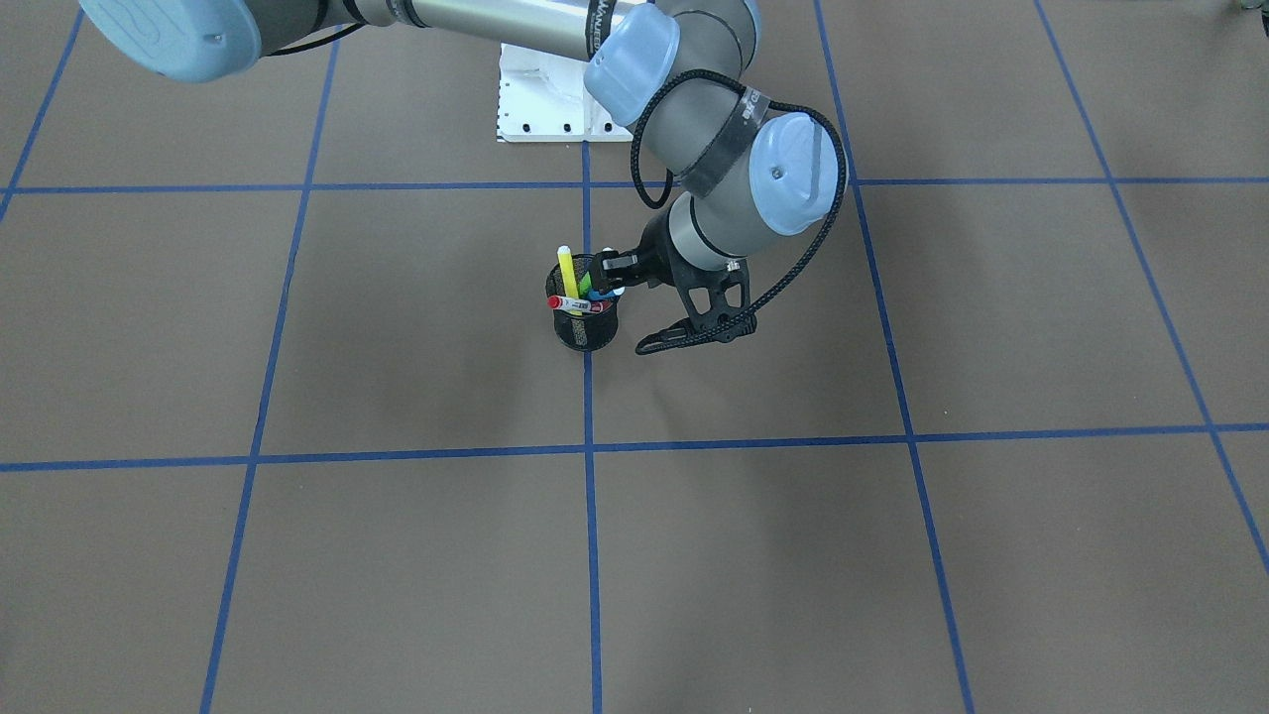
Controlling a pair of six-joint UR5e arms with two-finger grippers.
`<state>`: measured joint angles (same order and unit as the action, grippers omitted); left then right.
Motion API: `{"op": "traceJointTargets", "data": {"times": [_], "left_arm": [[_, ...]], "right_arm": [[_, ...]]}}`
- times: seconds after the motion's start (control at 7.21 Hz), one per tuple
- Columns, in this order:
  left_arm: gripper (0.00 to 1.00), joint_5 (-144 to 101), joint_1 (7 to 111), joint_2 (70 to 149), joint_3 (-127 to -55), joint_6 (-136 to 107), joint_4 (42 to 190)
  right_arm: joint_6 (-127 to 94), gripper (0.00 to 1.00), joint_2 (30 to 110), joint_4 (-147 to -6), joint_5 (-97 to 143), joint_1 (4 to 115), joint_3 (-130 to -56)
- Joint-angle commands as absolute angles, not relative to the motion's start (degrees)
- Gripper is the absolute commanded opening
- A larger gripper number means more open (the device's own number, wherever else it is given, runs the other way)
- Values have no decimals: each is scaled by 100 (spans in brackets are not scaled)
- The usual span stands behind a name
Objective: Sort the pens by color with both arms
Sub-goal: 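Lower the right gripper into the cup and grasp the blue marker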
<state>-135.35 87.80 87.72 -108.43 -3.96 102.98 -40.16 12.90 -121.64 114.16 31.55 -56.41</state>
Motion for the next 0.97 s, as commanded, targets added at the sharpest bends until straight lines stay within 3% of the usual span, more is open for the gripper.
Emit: {"op": "traceJointTargets", "data": {"times": [0.0,0.83], "left_arm": [[100,-13535,8780,8771,-10846,-396,10292],[100,-13526,8780,8771,-10828,-404,10292]], "right_arm": [[-3964,62,1432,-11937,11373,3112,-5678],[-3973,36,1512,-11786,11382,3006,-5721]]}}
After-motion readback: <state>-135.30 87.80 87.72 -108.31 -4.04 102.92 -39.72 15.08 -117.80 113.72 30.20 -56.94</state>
